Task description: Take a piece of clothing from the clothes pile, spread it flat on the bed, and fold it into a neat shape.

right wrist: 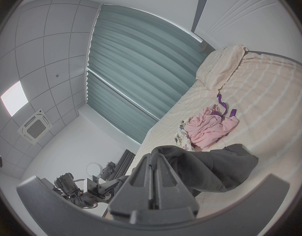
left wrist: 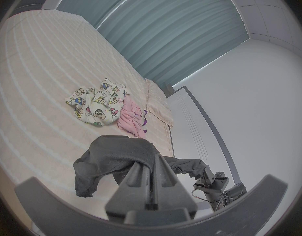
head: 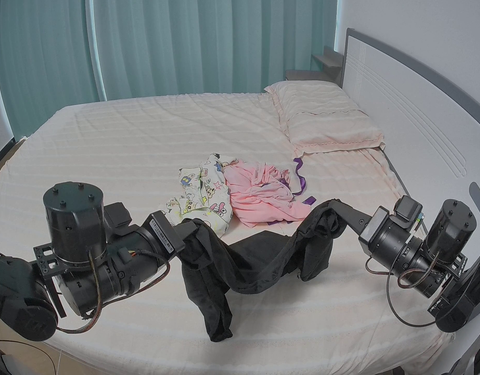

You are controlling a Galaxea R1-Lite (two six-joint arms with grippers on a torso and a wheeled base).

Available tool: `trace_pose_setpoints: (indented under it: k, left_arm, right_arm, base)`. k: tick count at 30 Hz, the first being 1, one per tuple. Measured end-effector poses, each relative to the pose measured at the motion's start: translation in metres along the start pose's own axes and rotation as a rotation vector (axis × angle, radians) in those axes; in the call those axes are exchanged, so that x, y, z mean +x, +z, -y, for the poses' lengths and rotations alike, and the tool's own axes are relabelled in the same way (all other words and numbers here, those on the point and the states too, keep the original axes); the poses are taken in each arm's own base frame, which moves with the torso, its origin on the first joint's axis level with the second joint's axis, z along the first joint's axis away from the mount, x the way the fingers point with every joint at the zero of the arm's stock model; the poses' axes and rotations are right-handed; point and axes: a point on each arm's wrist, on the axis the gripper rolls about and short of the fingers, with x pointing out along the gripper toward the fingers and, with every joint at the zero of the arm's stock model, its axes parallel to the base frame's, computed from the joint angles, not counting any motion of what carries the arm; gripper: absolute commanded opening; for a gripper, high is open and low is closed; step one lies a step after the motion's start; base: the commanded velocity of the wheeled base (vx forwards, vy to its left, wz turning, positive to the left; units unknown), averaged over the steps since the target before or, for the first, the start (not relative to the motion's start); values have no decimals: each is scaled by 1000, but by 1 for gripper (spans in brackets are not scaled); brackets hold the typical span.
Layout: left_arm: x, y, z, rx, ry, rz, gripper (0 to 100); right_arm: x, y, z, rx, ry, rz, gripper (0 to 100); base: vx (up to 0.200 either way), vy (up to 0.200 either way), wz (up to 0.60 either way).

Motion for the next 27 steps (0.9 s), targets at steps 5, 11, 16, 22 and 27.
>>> trace_pose_setpoints:
  k: [5,11,16,22,27]
  left_arm:
    - [-3,-6,-10,-6,14,-14,0]
    - [-4,-8,-15,-10,27,-26,0]
    - [-4,-7,-16,-25,30,-19,0]
    - [-3,-1,-17,-82,28,-9,0]
    - [-4,2,-19,-87,25,-14,0]
  right_arm:
    - [-2,-1,2,0,-12,-6,0]
    - [-4,-4,4,1,-24,-21,0]
    - [-4,-5,5,1,-27,-24,0]
    - [-4,-6,5,1,-28,-26,0]
    - [-3,-6,5,0,-27,-25,0]
  base:
    - [-200,0,0]
    - [0,0,0]
    - [0,0,0]
    - [0,67,0]
    - [0,200,0]
